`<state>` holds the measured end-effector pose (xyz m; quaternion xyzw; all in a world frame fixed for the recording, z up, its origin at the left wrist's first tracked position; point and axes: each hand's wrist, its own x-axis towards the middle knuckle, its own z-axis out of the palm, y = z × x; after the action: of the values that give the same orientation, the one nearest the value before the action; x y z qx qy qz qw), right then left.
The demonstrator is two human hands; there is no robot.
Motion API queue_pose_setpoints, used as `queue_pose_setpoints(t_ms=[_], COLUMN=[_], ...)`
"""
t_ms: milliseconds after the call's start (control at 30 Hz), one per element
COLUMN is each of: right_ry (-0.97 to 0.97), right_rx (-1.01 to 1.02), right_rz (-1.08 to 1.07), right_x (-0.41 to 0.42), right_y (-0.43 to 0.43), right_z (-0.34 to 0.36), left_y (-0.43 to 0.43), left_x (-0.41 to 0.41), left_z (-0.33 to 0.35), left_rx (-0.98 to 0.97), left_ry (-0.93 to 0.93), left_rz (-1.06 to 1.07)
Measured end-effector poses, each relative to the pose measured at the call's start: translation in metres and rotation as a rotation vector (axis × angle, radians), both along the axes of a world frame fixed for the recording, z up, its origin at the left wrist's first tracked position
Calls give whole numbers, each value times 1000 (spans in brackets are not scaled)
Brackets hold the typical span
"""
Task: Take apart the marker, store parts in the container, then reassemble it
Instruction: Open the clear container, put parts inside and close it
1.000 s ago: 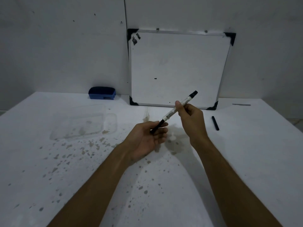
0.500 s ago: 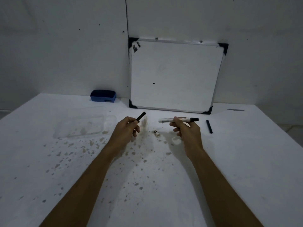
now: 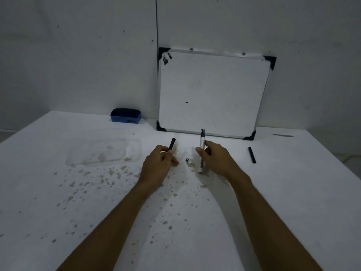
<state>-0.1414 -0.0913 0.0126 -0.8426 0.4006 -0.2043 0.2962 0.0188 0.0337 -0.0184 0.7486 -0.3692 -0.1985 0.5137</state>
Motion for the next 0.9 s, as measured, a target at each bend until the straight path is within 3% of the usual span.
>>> queue_pose_setpoints(t_ms=[200, 433, 500, 533, 667, 900], right_ry=[-48, 142, 14, -105, -439, -646], right_rx=[-49, -431, -479, -395, 254, 594], right_rz=[-236, -266, -302, -273, -54, 6], right_x=[16, 22, 23, 24, 34, 41], right_y=[2, 10, 20, 26, 62, 85], right_z=[-20, -28, -23, -18, 6, 7], left_y=[0, 3, 6, 8, 19, 69], left_x=[1, 5, 7, 9, 11, 37], left_z=[0, 8, 14, 17, 41, 51], left_rx=[-21, -134, -102, -75, -22, 170], left_ry=[18, 193, 208, 186, 85, -129], left_rz=[20, -55, -135, -194, -362, -319])
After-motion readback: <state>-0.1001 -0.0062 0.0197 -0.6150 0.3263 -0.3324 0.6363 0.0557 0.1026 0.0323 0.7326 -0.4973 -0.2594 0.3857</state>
